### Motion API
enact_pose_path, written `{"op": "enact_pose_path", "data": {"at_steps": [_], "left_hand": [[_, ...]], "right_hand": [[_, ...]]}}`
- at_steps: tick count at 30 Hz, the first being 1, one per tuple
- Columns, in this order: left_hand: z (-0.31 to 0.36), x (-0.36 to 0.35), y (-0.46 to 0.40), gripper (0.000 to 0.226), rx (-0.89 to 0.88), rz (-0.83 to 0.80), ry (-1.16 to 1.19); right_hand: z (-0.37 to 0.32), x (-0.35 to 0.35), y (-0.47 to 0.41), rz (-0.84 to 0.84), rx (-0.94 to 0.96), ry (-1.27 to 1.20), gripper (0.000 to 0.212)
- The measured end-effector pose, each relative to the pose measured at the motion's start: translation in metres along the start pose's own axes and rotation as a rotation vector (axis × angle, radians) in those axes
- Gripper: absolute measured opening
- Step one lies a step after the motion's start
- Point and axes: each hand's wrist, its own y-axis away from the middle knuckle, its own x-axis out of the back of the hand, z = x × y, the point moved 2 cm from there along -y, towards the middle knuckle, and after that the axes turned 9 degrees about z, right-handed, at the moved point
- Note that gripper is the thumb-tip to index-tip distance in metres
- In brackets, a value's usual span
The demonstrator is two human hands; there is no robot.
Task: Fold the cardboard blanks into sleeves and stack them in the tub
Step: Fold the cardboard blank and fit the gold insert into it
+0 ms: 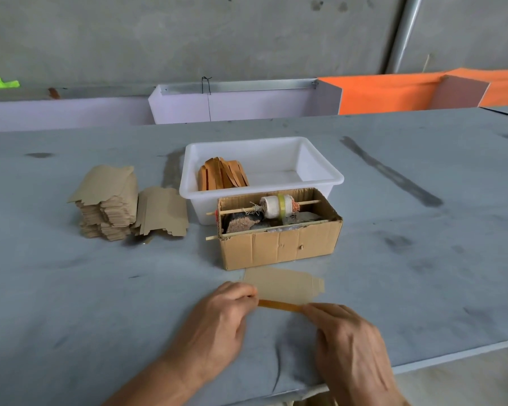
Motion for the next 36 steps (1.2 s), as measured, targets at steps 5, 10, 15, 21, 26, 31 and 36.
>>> {"op": "enact_pose_path", "data": {"at_steps": [5, 10, 15, 21, 26, 31, 36], "left_hand": [[0.012, 0.004, 0.013, 0.02, 0.012, -0.011, -0.001], [0.024, 0.008, 0.019, 0.01, -0.028, 0.008, 0.033], [0.004, 0.007, -0.007, 0.025, 0.221, 0.048, -0.045], [-0.001, -0.008, -0.037, 0.047, 0.323, -0.129, -0.167], [0.001, -0.009, -0.046, 0.04, 0.424, -0.161, -0.166], [0.0, -0.004, -0.052, 0.038, 0.463, -0.214, -0.189], [0.001, -0.003, -0.051, 0.033, 0.505, -0.23, -0.124]], "right_hand": [[0.012, 0.006, -0.014, -0.032, -0.149, -0.05, 0.021], [0.017, -0.008, -0.037, -0.196, -0.161, -0.055, 0.03], [0.014, -0.019, -0.055, -0.429, -0.142, -0.026, 0.043], [0.017, -0.019, -0.061, -0.505, -0.112, -0.048, 0.02], [0.019, -0.017, -0.061, -0.465, -0.096, -0.053, 0.039], [0.018, -0.016, -0.064, -0.51, -0.067, -0.065, 0.027], [0.018, -0.018, -0.066, -0.535, -0.029, -0.068, 0.026]]}}
